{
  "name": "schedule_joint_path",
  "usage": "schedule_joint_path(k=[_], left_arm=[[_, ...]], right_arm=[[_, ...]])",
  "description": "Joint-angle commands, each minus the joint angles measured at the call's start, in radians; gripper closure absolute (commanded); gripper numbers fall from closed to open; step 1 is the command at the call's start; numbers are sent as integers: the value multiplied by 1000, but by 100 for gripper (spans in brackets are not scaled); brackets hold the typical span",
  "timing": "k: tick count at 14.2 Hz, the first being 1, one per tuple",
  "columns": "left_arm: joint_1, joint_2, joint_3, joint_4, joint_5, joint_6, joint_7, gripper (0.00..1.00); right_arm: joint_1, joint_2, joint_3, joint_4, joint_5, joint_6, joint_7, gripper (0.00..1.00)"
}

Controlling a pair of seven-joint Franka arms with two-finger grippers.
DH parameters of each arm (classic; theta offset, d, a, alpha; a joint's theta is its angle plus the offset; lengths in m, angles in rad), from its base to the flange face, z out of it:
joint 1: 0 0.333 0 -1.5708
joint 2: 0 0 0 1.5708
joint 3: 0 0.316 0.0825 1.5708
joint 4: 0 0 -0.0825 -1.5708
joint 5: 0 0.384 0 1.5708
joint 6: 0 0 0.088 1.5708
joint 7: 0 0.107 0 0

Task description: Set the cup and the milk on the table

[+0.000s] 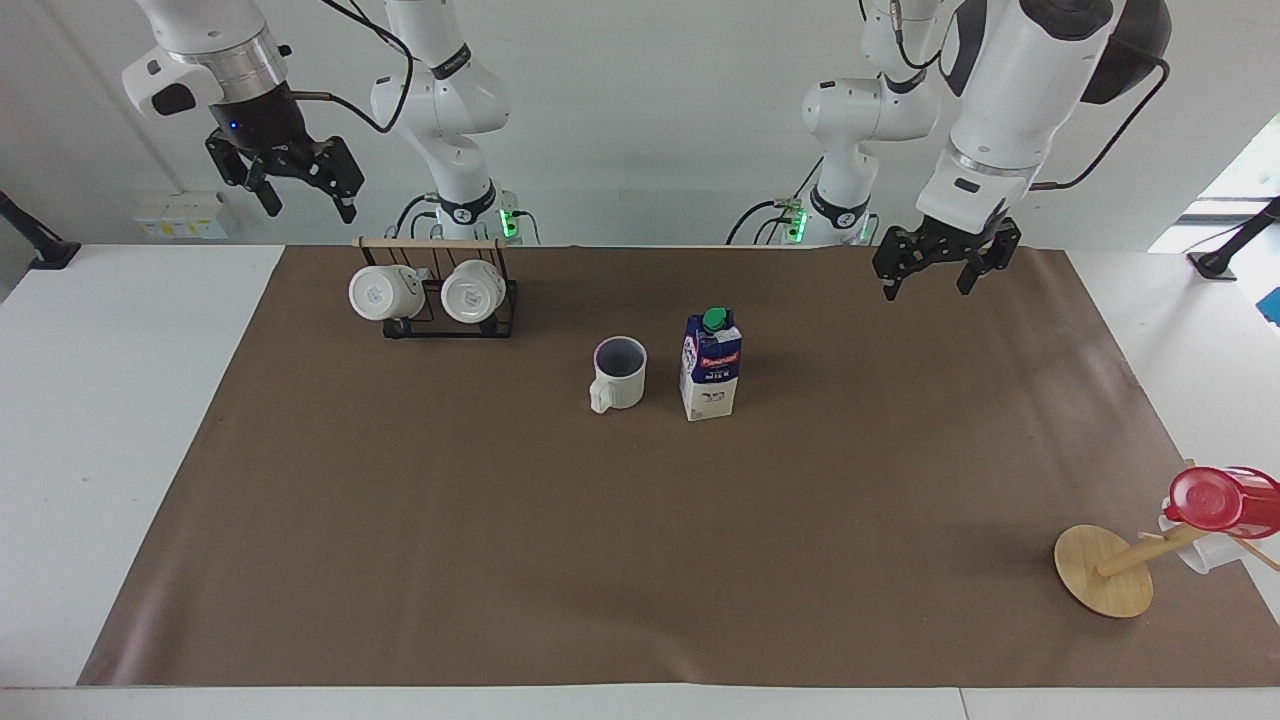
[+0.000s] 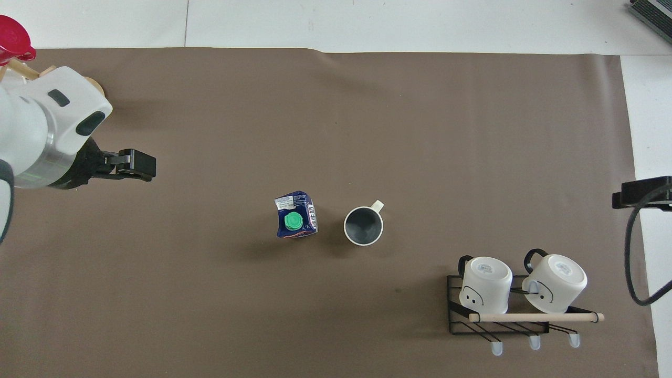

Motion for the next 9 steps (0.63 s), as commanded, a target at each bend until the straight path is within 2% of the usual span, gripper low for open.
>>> schedule_joint_path(k=[1, 9], left_arm=[[43, -7, -9, 25, -16, -51, 66, 0], [98, -19, -7, 68, -29, -163, 170, 0]], right_arm=[[-5, -15, 7, -14, 6, -9, 9, 0], [-5, -15, 7, -14, 6, -9, 9, 0]])
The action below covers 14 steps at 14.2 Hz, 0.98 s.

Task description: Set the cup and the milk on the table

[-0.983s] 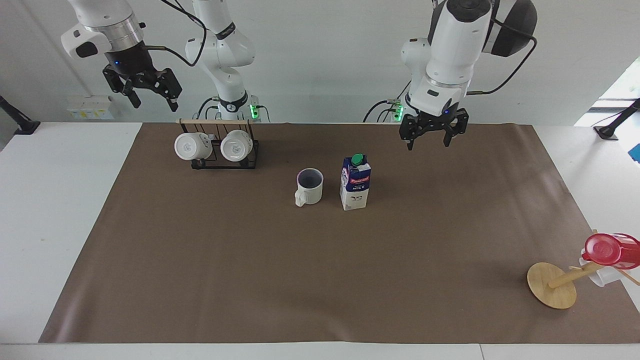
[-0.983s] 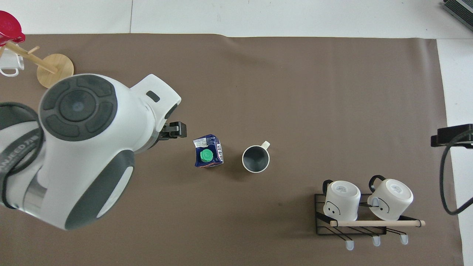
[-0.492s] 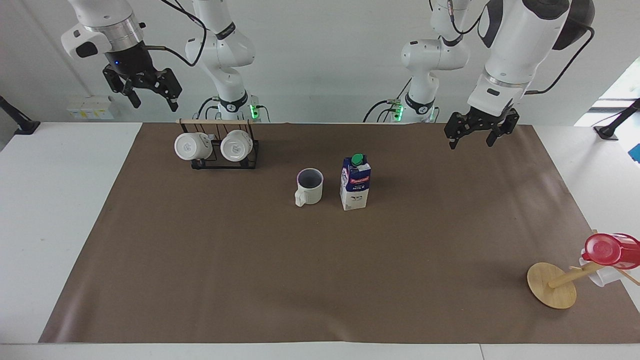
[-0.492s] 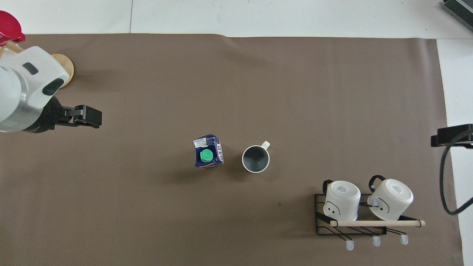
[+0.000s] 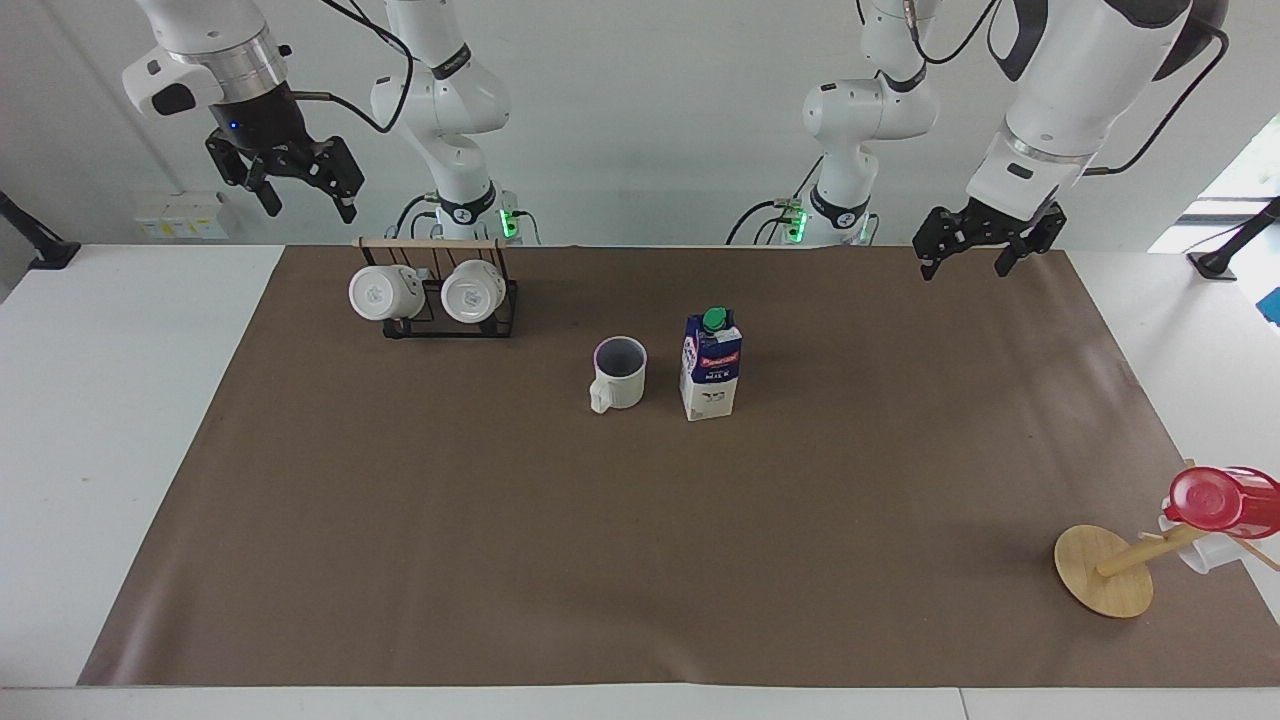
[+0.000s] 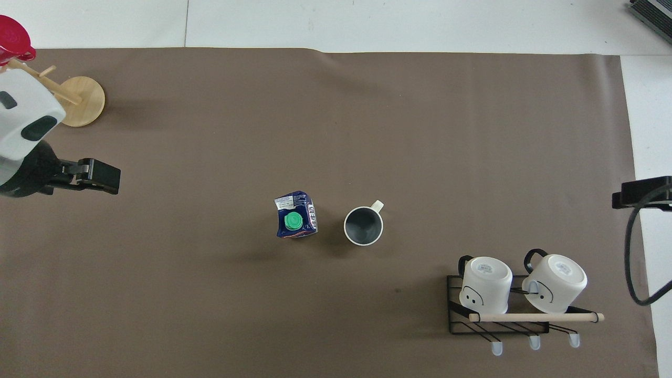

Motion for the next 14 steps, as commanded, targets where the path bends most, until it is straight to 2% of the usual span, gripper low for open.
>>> schedule_joint_path(k=[1, 10, 13, 14], left_arm=[[59, -9, -9, 15, -14, -47, 74, 0], [70, -23, -4, 16, -19, -58, 97, 0], [71, -24, -6, 15, -19, -58, 99, 0], [70, -27, -6, 15, -19, -58, 102, 0]], right_arm=[[-5, -15, 7, -14, 6, -9, 9, 0], [-4, -9, 17, -5, -1, -2, -4, 0], [-13, 106, 14, 165, -1, -117, -12, 0], [-8, 116, 16, 170, -4, -111, -9, 0]])
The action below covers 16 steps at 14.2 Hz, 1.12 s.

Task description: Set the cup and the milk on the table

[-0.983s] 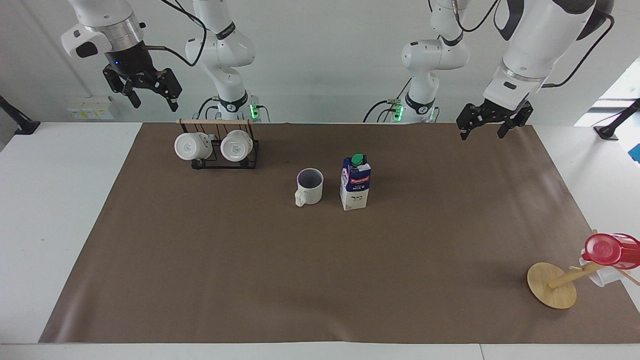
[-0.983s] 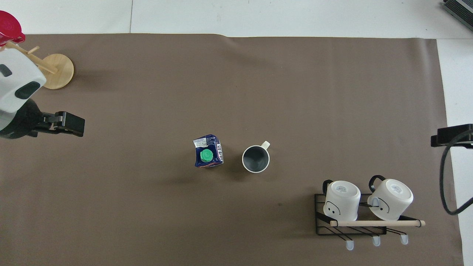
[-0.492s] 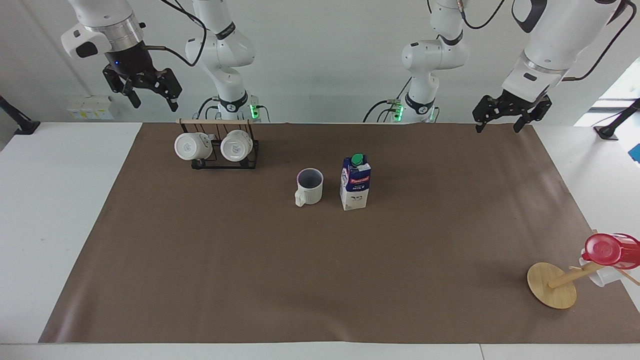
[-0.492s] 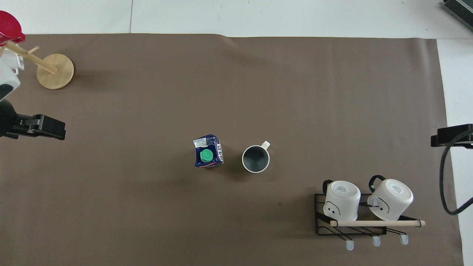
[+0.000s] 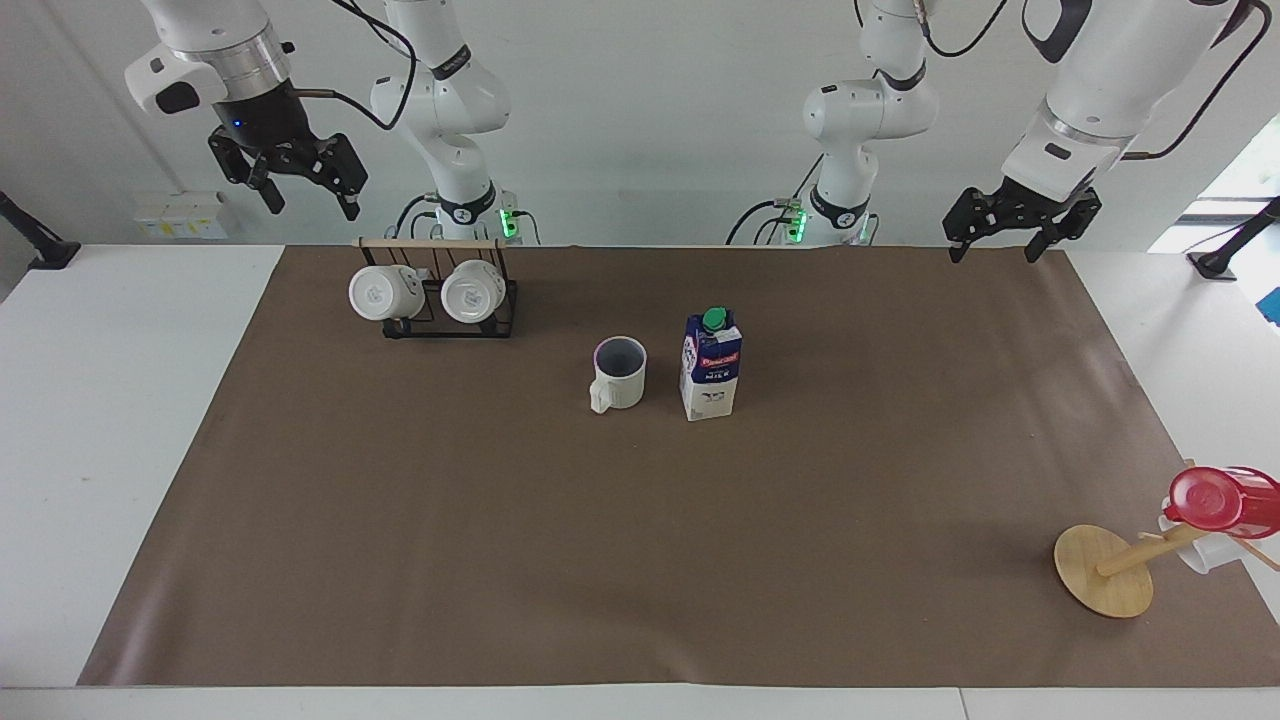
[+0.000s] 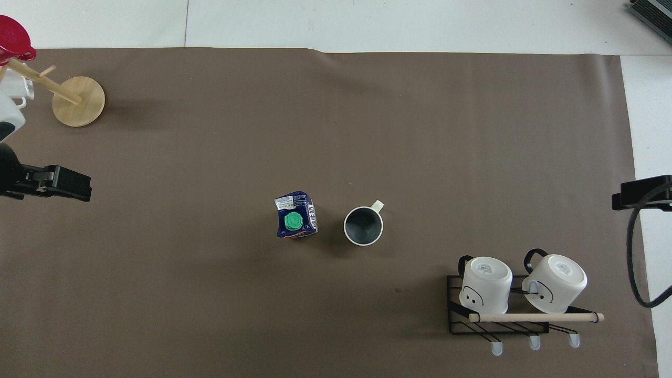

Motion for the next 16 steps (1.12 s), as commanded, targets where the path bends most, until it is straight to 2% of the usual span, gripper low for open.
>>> schedule_joint_path(k=[1, 4, 16], left_arm=[[9, -13, -5, 10, -18, -25, 16, 0], [10, -14, -7, 8, -75, -37, 14, 0], [10, -19, -7, 8, -75, -45, 13, 0]], right_arm=[[-5, 65, 7, 93, -1, -8, -7, 0], [-5, 45, 7, 56, -2, 13, -10, 0], [-5, 23, 7, 19, 4, 19, -1, 0]])
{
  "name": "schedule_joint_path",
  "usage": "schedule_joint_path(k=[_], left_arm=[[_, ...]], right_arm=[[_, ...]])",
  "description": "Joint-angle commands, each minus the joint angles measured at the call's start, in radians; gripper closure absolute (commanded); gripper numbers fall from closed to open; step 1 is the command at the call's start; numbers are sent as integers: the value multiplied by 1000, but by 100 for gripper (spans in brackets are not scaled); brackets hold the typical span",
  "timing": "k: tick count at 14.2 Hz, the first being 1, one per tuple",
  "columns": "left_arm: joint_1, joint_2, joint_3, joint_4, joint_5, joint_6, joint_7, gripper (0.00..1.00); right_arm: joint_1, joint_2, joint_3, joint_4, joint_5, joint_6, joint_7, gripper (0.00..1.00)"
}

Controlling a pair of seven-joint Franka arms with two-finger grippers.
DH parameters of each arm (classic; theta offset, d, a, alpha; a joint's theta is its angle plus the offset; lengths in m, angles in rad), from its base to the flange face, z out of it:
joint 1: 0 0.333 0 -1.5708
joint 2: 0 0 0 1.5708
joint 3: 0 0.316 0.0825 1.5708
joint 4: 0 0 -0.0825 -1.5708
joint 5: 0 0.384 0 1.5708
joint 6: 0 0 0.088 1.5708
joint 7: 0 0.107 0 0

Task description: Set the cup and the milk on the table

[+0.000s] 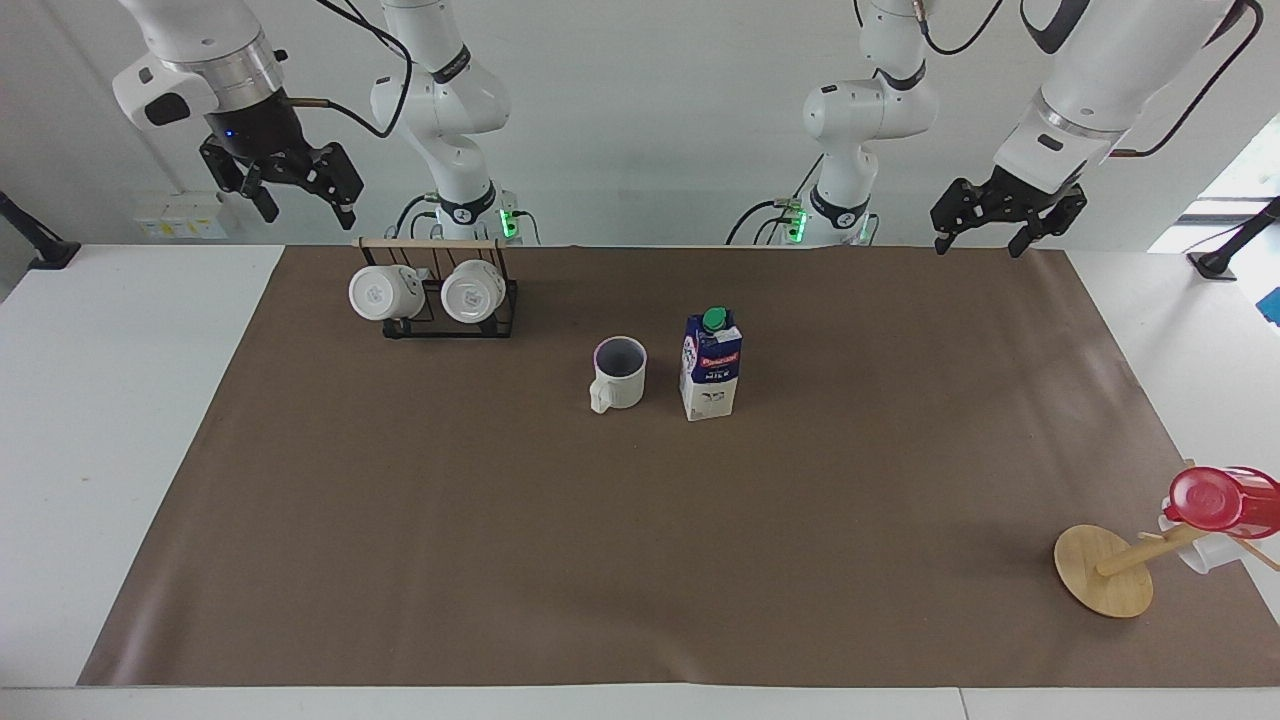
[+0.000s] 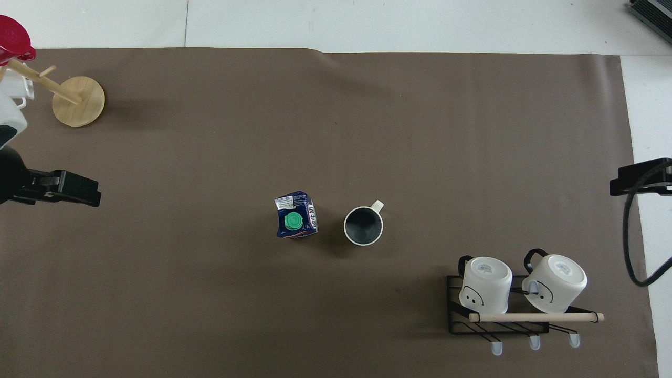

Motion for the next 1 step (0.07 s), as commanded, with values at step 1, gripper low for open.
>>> schedule_joint_path(k=[1], left_arm=[[10, -9, -3, 8, -17, -24, 12, 0]], right_arm=[[-5, -23, 6, -30, 4, 13, 0, 0]])
